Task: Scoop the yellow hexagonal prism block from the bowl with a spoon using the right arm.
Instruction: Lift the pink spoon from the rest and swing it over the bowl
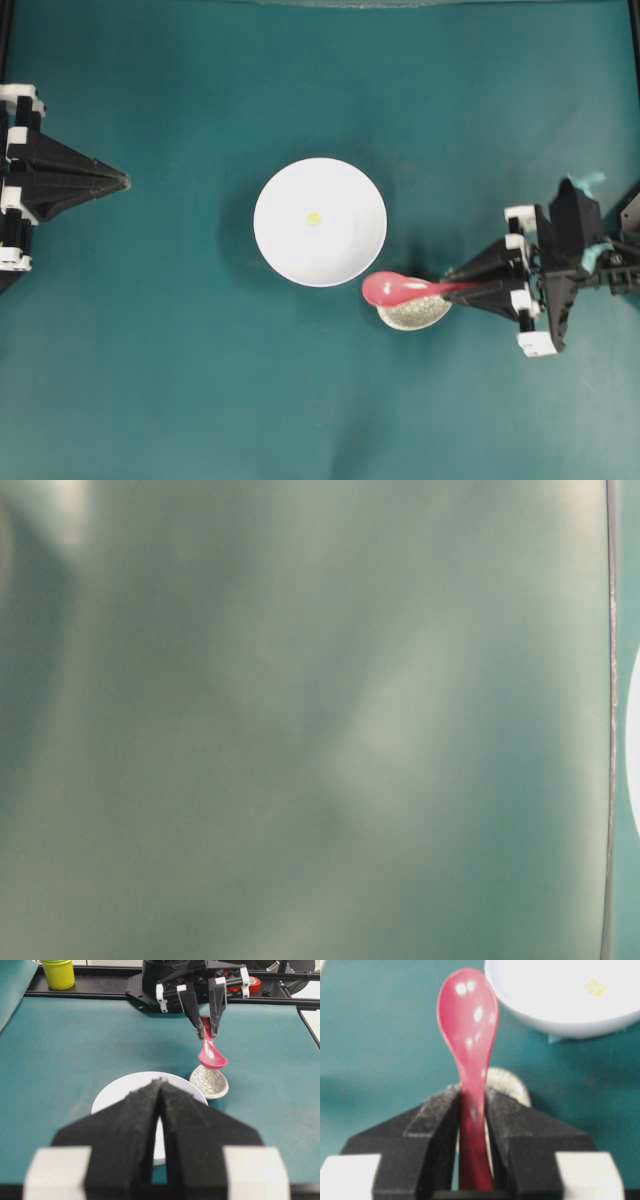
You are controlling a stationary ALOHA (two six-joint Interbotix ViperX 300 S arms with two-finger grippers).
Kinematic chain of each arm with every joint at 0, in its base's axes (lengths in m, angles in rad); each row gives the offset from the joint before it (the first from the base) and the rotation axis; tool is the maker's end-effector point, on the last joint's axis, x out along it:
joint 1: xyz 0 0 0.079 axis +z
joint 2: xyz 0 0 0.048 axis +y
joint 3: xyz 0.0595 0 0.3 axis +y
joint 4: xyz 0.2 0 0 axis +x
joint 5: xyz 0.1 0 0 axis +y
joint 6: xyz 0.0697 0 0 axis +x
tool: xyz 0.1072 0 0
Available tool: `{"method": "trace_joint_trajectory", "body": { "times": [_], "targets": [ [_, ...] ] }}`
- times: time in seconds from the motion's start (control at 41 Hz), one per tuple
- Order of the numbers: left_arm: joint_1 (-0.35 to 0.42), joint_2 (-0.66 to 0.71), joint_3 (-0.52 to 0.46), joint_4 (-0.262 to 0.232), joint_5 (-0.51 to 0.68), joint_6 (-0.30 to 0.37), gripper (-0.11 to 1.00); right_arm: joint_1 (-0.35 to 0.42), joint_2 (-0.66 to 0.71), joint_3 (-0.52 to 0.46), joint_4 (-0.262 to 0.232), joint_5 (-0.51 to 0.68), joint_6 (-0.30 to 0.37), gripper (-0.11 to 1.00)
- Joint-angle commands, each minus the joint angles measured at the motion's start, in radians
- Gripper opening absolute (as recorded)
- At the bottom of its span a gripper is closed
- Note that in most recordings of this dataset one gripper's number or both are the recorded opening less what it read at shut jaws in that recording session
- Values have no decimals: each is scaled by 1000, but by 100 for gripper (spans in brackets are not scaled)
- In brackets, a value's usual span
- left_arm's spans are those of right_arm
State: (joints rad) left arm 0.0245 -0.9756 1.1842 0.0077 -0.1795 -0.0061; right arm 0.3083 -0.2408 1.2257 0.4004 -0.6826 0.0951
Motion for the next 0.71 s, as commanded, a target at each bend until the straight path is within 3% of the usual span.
{"method": "trace_joint_trajectory", "body": {
  "times": [0.0, 0.365, 0.682],
  "targets": [
    [3, 2, -21, 3, -8, 0, 0, -51, -55, -61, 2, 146, -6, 22],
    [3, 3, -20, 3, -5, 3, 0, -236, -97, -334, -6, 759, -46, 22],
    [3, 3, -21, 3, 26, 18, 0, -331, -91, -525, -6, 1100, -40, 22]
  ]
}}
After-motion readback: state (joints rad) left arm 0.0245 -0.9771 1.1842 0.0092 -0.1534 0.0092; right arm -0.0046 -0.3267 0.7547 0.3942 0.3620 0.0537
